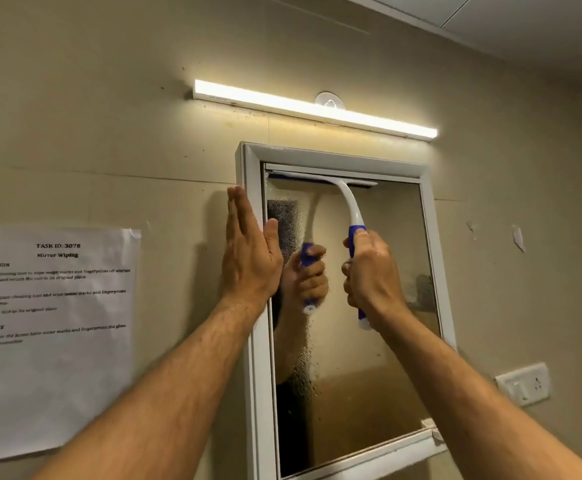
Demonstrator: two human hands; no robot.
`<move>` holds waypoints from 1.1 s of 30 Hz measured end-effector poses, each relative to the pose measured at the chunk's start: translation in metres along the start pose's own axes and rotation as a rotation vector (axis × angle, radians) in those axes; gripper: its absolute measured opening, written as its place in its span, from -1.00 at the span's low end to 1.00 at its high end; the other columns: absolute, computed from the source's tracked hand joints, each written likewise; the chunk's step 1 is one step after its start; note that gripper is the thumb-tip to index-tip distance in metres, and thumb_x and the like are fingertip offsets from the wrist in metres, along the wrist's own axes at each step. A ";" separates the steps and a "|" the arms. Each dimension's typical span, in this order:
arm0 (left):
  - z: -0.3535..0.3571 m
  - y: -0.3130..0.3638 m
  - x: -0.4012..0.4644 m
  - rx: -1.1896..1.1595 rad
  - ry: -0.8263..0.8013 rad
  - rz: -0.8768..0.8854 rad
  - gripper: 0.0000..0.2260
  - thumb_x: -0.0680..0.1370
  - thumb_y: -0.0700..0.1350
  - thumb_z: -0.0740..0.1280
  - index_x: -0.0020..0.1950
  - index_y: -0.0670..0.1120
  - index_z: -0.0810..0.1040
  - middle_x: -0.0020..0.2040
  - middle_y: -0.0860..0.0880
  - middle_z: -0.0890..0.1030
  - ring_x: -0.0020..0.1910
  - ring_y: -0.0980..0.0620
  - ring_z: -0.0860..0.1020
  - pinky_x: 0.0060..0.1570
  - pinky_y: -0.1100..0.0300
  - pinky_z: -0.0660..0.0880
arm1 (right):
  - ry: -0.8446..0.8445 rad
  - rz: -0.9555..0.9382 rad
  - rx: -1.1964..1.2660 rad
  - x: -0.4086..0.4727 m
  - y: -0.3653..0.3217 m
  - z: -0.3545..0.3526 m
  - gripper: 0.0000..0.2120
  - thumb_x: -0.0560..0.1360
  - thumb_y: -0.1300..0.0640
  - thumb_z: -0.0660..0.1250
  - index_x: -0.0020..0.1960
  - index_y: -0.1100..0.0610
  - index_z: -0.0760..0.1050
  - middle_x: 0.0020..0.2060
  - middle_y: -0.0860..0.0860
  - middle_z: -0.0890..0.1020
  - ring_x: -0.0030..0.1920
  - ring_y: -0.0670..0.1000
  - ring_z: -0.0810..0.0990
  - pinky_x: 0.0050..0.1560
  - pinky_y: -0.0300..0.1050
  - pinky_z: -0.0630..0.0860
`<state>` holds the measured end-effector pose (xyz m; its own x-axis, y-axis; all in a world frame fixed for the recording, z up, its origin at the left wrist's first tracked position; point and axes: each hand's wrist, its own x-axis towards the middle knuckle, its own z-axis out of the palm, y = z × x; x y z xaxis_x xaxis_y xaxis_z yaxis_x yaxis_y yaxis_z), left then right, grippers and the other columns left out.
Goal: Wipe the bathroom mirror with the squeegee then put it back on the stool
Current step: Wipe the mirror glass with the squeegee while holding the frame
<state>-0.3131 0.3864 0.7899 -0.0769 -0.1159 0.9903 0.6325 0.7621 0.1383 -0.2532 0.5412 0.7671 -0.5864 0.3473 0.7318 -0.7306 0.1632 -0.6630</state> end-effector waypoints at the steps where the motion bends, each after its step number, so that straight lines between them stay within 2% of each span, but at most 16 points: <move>1: 0.001 -0.002 0.000 -0.038 0.016 -0.032 -0.43 0.64 0.15 -0.04 0.54 -0.01 -0.20 0.55 -0.03 -0.08 0.48 0.06 -0.03 0.35 0.24 -0.05 | -0.010 -0.004 -0.002 0.001 0.002 0.000 -0.74 0.60 -0.09 0.02 -0.12 -0.02 0.41 -0.25 0.07 0.48 -0.24 0.08 0.42 -0.15 0.08 0.43; 4: 0.003 -0.004 -0.001 -0.093 0.043 -0.068 -0.49 0.64 0.15 -0.05 0.54 0.09 -0.14 0.53 -0.04 0.09 0.44 -0.04 0.19 0.27 0.14 0.17 | -0.035 -0.013 -0.013 -0.005 0.014 -0.002 -0.73 0.61 -0.08 0.02 -0.14 -0.02 0.40 -0.27 0.08 0.46 -0.27 0.08 0.40 -0.19 0.04 0.42; 7: 0.001 -0.003 -0.004 -0.118 0.079 -0.073 -0.53 0.65 0.12 -0.03 0.54 0.15 -0.08 0.50 -0.03 0.19 0.34 0.01 0.33 0.17 0.16 0.26 | -0.048 -0.018 -0.008 -0.018 0.025 -0.004 -0.73 0.61 -0.07 0.02 -0.16 0.00 0.39 -0.27 0.10 0.43 -0.28 0.08 0.36 -0.20 0.03 0.40; 9: 0.000 -0.003 -0.006 -0.125 0.089 -0.088 -0.54 0.64 0.13 -0.04 0.53 0.19 -0.06 0.45 -0.08 0.29 0.16 0.05 0.46 0.07 0.14 0.41 | -0.045 -0.023 0.007 -0.020 0.024 -0.003 -0.73 0.61 -0.06 0.03 -0.15 0.01 0.39 -0.27 0.11 0.43 -0.27 0.09 0.35 -0.19 0.04 0.39; 11: -0.002 -0.001 -0.008 -0.112 0.088 -0.123 -0.54 0.62 0.17 -0.07 0.52 0.23 -0.07 0.29 -0.16 0.43 -0.08 0.00 0.56 -0.13 0.07 0.55 | -0.047 -0.025 0.028 -0.014 0.015 0.001 -0.73 0.61 -0.06 0.03 -0.15 0.03 0.40 -0.28 0.10 0.43 -0.30 0.07 0.36 -0.21 0.03 0.38; 13: -0.001 -0.002 -0.009 -0.103 0.098 -0.132 -0.53 0.60 0.19 -0.10 0.51 0.25 -0.08 0.07 -0.14 0.47 -0.28 0.02 0.52 -0.36 0.14 0.52 | -0.062 -0.021 0.068 -0.004 0.005 0.005 -0.73 0.61 -0.06 0.03 -0.12 0.03 0.41 -0.31 0.04 0.45 -0.35 -0.01 0.38 -0.26 -0.02 0.38; 14: 0.000 -0.003 -0.009 -0.100 0.106 -0.127 -0.53 0.60 0.19 -0.10 0.51 0.25 -0.07 0.01 -0.11 0.46 -0.33 0.04 0.50 -0.43 0.22 0.45 | -0.071 -0.022 0.083 0.000 0.004 0.006 -0.74 0.62 -0.06 0.03 -0.11 0.02 0.41 -0.34 0.00 0.46 -0.39 -0.04 0.38 -0.31 -0.06 0.37; 16: 0.002 -0.005 -0.008 -0.097 0.117 -0.124 -0.54 0.60 0.19 -0.10 0.51 0.25 -0.06 -0.01 -0.06 0.42 -0.35 0.07 0.49 -0.47 0.32 0.35 | -0.082 -0.032 0.057 -0.001 0.008 0.006 -0.73 0.63 -0.05 0.02 -0.12 0.00 0.40 -0.38 -0.04 0.45 -0.45 -0.09 0.37 -0.38 -0.13 0.33; 20: 0.002 -0.006 -0.008 -0.101 0.121 -0.137 -0.55 0.62 0.17 -0.08 0.51 0.27 -0.06 -0.01 0.00 0.38 -0.33 0.07 0.50 -0.46 0.32 0.34 | -0.093 -0.052 -0.004 -0.025 0.033 -0.002 -0.73 0.65 -0.03 0.01 -0.13 0.00 0.39 -0.46 -0.07 0.46 -0.57 -0.19 0.39 -0.55 -0.31 0.33; 22: 0.002 -0.005 -0.009 -0.104 0.118 -0.143 -0.56 0.63 0.17 -0.07 0.51 0.27 -0.07 0.01 -0.01 0.39 -0.32 0.07 0.51 -0.45 0.32 0.35 | -0.095 -0.066 -0.056 -0.031 0.042 -0.007 -0.73 0.65 -0.04 0.01 -0.11 0.00 0.39 -0.39 -0.04 0.44 -0.49 -0.15 0.38 -0.49 -0.29 0.33; 25: 0.001 -0.004 -0.010 -0.106 0.113 -0.143 -0.55 0.61 0.19 -0.09 0.50 0.29 -0.08 0.00 -0.05 0.43 -0.35 0.04 0.52 -0.45 0.26 0.43 | -0.094 -0.070 -0.059 -0.022 0.035 -0.008 -0.73 0.65 -0.06 0.01 -0.10 0.01 0.39 -0.33 0.01 0.43 -0.40 -0.05 0.36 -0.39 -0.14 0.34; 29: 0.002 -0.003 -0.011 -0.092 0.125 -0.134 -0.56 0.61 0.20 -0.10 0.50 0.29 -0.07 0.02 0.03 0.35 -0.38 0.11 0.48 -0.53 0.33 0.37 | -0.096 -0.053 -0.005 0.002 0.008 -0.002 -0.75 0.64 -0.07 0.03 -0.10 -0.02 0.40 -0.32 -0.01 0.46 -0.35 -0.04 0.40 -0.23 -0.01 0.41; 31: 0.002 -0.003 -0.012 -0.102 0.117 -0.148 -0.55 0.60 0.22 -0.11 0.49 0.32 -0.10 0.01 0.01 0.38 -0.42 0.10 0.47 -0.58 0.28 0.42 | -0.116 -0.037 0.022 0.004 0.005 0.000 -0.76 0.64 -0.08 0.04 -0.09 -0.04 0.40 -0.34 -0.04 0.46 -0.37 -0.06 0.41 -0.23 -0.02 0.40; 33: 0.003 -0.006 -0.012 -0.106 0.116 -0.155 -0.55 0.59 0.24 -0.13 0.48 0.34 -0.11 -0.06 -0.09 0.47 -0.47 0.10 0.42 -0.61 0.28 0.37 | -0.135 -0.032 0.002 -0.003 0.012 -0.001 -0.77 0.64 -0.08 0.03 -0.08 -0.04 0.39 -0.33 -0.04 0.45 -0.39 -0.07 0.40 -0.29 -0.06 0.38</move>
<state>-0.3179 0.3849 0.7773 -0.0938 -0.3037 0.9482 0.6980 0.6590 0.2801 -0.2595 0.5432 0.7566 -0.6040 0.2146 0.7675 -0.7506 0.1707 -0.6384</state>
